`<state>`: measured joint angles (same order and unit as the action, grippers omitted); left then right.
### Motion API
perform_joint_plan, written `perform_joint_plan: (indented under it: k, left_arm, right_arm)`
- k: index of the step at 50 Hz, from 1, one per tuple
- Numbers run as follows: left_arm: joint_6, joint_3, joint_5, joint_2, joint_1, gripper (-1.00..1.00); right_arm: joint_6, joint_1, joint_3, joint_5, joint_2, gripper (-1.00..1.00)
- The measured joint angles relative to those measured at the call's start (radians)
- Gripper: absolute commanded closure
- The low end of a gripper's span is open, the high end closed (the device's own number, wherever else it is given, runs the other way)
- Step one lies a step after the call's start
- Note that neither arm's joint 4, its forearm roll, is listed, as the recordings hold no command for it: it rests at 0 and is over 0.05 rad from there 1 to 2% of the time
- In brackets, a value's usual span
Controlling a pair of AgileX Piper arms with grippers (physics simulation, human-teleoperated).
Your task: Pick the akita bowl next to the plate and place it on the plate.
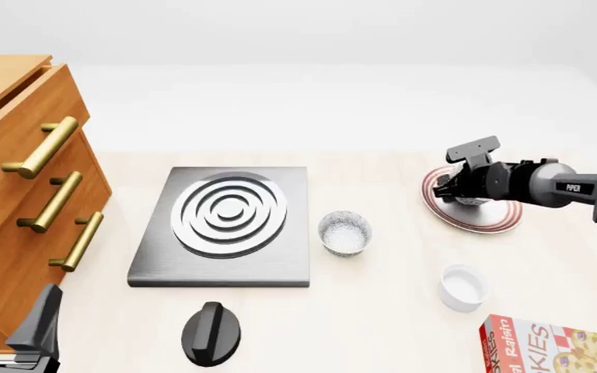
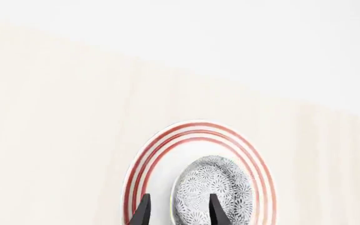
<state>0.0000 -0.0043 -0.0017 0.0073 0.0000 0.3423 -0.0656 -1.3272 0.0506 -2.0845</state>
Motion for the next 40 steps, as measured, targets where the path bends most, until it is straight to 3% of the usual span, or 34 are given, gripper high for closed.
perform_joint_plan:
  k: [17, 40]
  left_arm:
    - [0.0, 0.0, 0.0, 0.0, 0.0, -1.0]
    - [0.0, 0.0, 0.0, 0.0, 0.0, -1.0]
  right_arm:
    - [-0.002, 0.007, 0.009, 0.03, 0.105, -1.0]
    - [0.01, 0.104, 0.093, 0.178, 0.519, -1.0]
